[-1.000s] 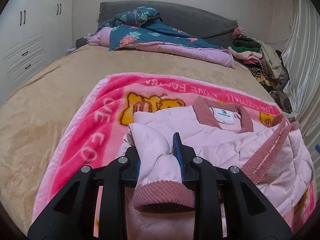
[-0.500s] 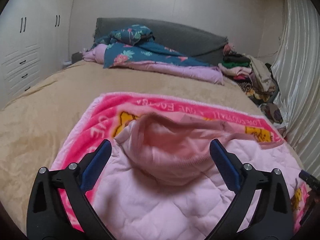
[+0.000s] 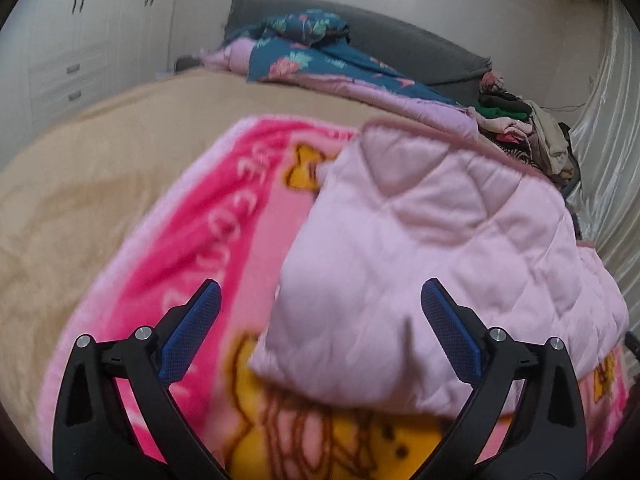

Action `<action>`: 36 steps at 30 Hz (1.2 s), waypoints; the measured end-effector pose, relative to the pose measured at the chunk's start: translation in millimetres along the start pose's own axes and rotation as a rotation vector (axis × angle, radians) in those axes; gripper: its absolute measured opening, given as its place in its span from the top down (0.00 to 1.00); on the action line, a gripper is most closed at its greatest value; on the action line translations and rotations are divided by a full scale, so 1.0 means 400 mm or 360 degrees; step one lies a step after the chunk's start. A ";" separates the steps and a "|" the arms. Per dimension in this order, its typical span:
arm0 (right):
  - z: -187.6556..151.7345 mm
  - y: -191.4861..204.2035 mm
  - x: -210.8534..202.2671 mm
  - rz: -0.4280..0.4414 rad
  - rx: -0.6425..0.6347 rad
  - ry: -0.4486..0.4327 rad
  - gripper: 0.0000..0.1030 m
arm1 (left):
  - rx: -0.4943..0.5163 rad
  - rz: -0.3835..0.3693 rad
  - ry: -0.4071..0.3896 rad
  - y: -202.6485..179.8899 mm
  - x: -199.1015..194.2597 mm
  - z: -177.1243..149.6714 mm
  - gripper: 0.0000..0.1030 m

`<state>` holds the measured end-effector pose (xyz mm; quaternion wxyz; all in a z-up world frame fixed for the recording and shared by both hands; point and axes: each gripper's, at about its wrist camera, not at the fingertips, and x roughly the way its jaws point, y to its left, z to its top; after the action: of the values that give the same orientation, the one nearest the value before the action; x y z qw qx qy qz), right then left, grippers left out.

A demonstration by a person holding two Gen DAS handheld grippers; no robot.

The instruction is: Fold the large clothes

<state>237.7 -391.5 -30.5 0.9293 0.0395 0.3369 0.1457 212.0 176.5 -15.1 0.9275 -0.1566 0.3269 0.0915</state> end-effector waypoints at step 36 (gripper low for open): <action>0.167 0.041 0.077 -0.0063 -0.0028 -0.0199 0.73 | 0.0149 -0.0037 -0.0099 -0.101 0.052 0.079 0.74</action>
<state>298.8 -364.9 4.8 0.9516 0.0337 0.2777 0.1276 257.3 151.2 4.4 0.9445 -0.1140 0.2999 0.0701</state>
